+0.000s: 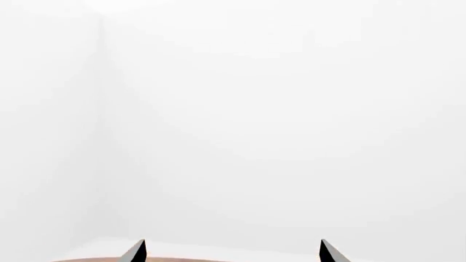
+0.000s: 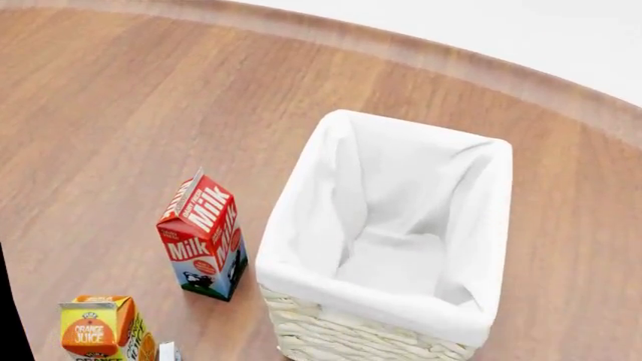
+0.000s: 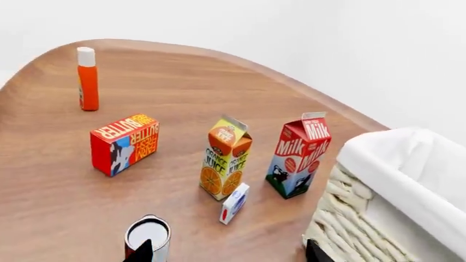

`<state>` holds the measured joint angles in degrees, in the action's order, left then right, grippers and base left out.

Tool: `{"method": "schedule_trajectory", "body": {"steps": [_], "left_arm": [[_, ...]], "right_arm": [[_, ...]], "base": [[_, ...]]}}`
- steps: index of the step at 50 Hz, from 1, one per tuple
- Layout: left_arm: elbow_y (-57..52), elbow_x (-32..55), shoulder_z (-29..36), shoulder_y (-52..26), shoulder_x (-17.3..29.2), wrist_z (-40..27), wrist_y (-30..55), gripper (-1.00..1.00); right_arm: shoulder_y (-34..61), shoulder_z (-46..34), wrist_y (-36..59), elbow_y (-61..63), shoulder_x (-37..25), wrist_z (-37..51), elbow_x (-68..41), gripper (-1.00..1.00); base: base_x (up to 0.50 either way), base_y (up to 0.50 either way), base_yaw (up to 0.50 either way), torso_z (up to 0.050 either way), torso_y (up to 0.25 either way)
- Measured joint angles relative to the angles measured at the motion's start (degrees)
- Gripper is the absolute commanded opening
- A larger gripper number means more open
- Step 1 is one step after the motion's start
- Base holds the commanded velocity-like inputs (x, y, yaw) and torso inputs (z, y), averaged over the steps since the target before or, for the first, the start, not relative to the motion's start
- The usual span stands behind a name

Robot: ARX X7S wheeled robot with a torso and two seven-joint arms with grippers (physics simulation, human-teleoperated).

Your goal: Pick up the alphabet soup and the tomato sauce, and put them in the basket.

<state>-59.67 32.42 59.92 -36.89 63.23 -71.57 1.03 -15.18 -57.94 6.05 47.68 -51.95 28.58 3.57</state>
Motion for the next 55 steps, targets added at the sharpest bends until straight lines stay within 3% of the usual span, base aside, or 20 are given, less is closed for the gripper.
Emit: {"method": "schedule_trajectory", "body": {"steps": [32, 55], "left_arm": [[0.5, 0.0, 4.4, -3.4, 0.4, -1.6, -1.1, 1.00], [0.4, 0.1, 6.1, -5.0, 1.1, -2.3, -1.7, 1.00]], "right_arm": [[0.9, -4.6, 21.0, 1.5, 6.2, -5.1, 0.2, 1.00], [2.8, -1.6, 25.7, -2.0, 10.0, -6.7, -5.2, 1.00]], "base": [[0.00, 0.00, 0.00, 0.000, 0.000], [0.00, 0.00, 0.00, 0.000, 0.000]]}}
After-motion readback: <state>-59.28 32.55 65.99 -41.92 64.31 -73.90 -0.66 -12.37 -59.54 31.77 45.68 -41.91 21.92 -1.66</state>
